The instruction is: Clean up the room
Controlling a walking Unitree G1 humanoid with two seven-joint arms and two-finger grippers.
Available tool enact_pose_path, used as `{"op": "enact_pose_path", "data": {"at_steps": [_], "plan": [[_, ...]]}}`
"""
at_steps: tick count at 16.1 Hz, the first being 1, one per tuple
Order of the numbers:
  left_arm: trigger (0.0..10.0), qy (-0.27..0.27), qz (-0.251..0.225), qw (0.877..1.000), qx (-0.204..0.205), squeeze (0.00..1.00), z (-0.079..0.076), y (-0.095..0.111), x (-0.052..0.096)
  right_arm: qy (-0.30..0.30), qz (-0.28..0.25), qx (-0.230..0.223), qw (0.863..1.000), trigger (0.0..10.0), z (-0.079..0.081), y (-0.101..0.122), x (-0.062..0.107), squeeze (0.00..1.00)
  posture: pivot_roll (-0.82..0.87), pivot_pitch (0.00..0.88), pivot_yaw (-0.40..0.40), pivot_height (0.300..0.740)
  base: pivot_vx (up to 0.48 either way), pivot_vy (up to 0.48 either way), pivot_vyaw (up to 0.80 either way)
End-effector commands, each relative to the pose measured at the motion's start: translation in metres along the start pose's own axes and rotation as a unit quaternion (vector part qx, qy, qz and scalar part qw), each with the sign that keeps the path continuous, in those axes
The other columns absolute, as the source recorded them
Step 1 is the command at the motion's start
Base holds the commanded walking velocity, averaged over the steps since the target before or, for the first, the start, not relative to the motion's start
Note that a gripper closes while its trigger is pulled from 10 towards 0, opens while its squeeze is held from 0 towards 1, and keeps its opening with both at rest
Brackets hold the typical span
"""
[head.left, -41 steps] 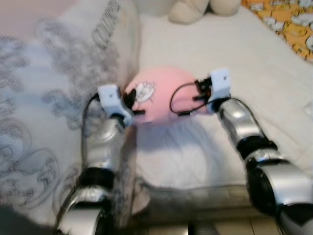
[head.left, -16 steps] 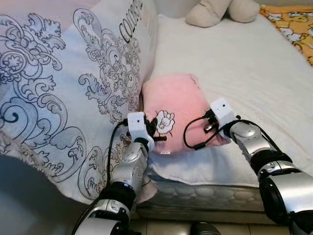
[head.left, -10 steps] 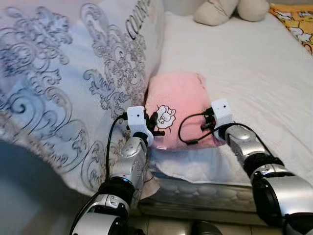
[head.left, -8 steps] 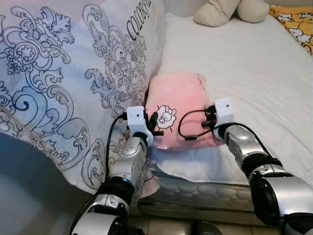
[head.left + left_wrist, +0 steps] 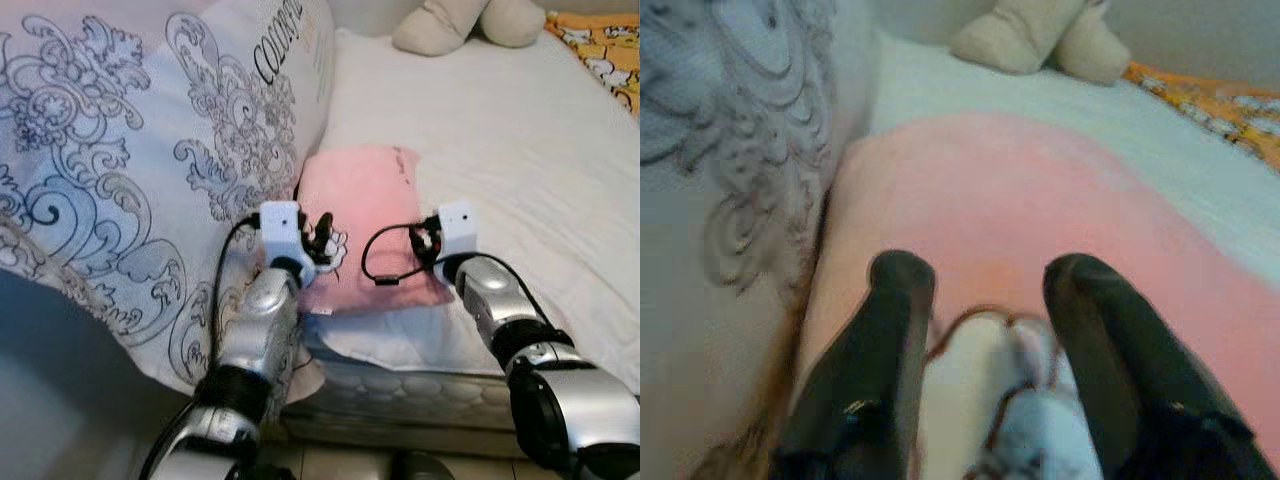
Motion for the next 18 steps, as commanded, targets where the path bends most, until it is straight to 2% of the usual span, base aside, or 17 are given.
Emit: {"op": "enact_pose_path", "data": {"at_steps": [1, 4, 7, 8, 9, 11, 12, 13, 14, 15, 16, 17, 18], "plan": [[10.0, 0.017, -0.005, 1.0, -0.021, 1.0, 0.014, 0.009, 0.009, 0.003, -0.024, 0.013, 1.0, 10.0, 0.001, 0.008, 0.001, 1.0, -0.12, 0.02, 0.104, 0.74, 0.0, 0.0, 0.0], [10.0, 0.035, -0.002, 0.998, -0.05, 1.0, 0.031, 0.012, 0.029, -0.01, -0.044, 0.007, 0.999, 10.0, -0.003, 0.006, 0.01, 1.0, -0.11, 0.0, 0.095, 0.74, 0.0, 0.0, 0.0], [10.0, 0.026, -0.014, 0.995, -0.1, 1.0, 0.029, 0.021, 0.046, -0.049, -0.075, 0.011, 0.996, 10.0, -0.01, 0.011, 0.028, 1.0, -0.12, 0.0, 0.092, 0.74, 0.0, 0.0, 0.0], [10.0, 0.023, -0.015, 0.994, -0.108, 1.0, 0.028, 0.022, 0.053, -0.056, -0.096, 0.01, 0.994, 10.0, -0.008, 0.017, 0.038, 1.0, -0.12, 0.0, 0.092, 0.74, 0.0, 0.0, 0.0], [10.0, 0.019, -0.009, 0.993, -0.12, 1.0, 0.028, 0.02, 0.062, -0.062, -0.124, 0.025, 0.99, 10.0, 0.0, 0.024, 0.054, 1.0, -0.12, 0.0, 0.092, 0.74, 0.0, 0.0, 0.0], [10.0, 0.018, -0.003, 0.988, -0.152, 1.0, 0.03, 0.018, 0.076, -0.068, -0.166, 0.026, 0.983, 10.0, 0.014, 0.031, 0.083, 1.0, -0.12, 0.0, 0.091, 0.74, 0.0, 0.0, 0.0], [10.0, 0.023, -0.004, 0.987, -0.16, 1.0, 0.032, 0.018, 0.082, -0.081, -0.168, 0.019, 0.982, 10.0, 0.014, 0.028, 0.094, 1.0, -0.12, 0.0, 0.091, 0.74, 0.0, 0.0, 0.0], [10.0, 0.037, -0.011, 0.987, -0.156, 1.0, 0.038, 0.02, 0.092, -0.11, -0.158, 0.012, 0.981, 10.0, 0.006, 0.018, 0.103, 1.0, -0.12, 0.0, 0.092, 0.74, 0.0, 0.0, 0.0], [10.0, 0.043, -0.022, 0.985, -0.166, 1.0, 0.042, 0.021, 0.1, -0.128, -0.145, 0.008, 0.981, 10.0, 0.001, 0.012, 0.107, 1.0, -0.12, 0.0, 0.097, 0.74, 0.0, 0.0, 0.0], [10.0, 0.051, -0.038, 0.985, -0.159, 1.0, 0.047, 0.022, 0.112, -0.132, -0.134, 0.01, 0.982, 10.0, -0.001, 0.006, 0.11, 1.0, -0.13, 0.0, 0.098, 0.74, 0.0, 0.0, 0.0], [10.0, 0.058, -0.043, 0.988, -0.137, 1.0, 0.05, 0.021, 0.115, -0.119, -0.123, 0.012, 0.985, 10.0, 0.003, 0.003, 0.107, 1.0, -0.13, 0.0, 0.1, 0.74, 0.0, 0.0, 0.0], [10.0, 0.052, -0.039, 0.988, -0.142, 0.0, 0.05, 0.019, 0.112, -0.13, -0.115, 0.017, 0.985, 10.0, 0.001, 0.002, 0.103, 1.0, -0.13, 0.0, 0.101, 0.74, 0.0, 0.0, 0.0], [10.0, 0.052, -0.044, 0.987, -0.146, 0.0, 0.049, 0.02, 0.104, -0.138, -0.112, 0.019, 0.984, 10.0, -0.001, 0.003, 0.097, 0.0, -0.14, 0.0, 0.107, 0.74, 0.0, -0.341, 0.0]]}}
Point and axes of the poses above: a point about 5 cm out from each wrist's last joint towards the gripper, its own x axis pointing back from the gripper into the wrist, its own y axis along the axis of the wrist's last joint, z = x × y, the point moved 6 cm from there along -x, pointing out of the wrist towards the gripper, and after that the axes turned 9 degrees about x, right-handed, at the moved point
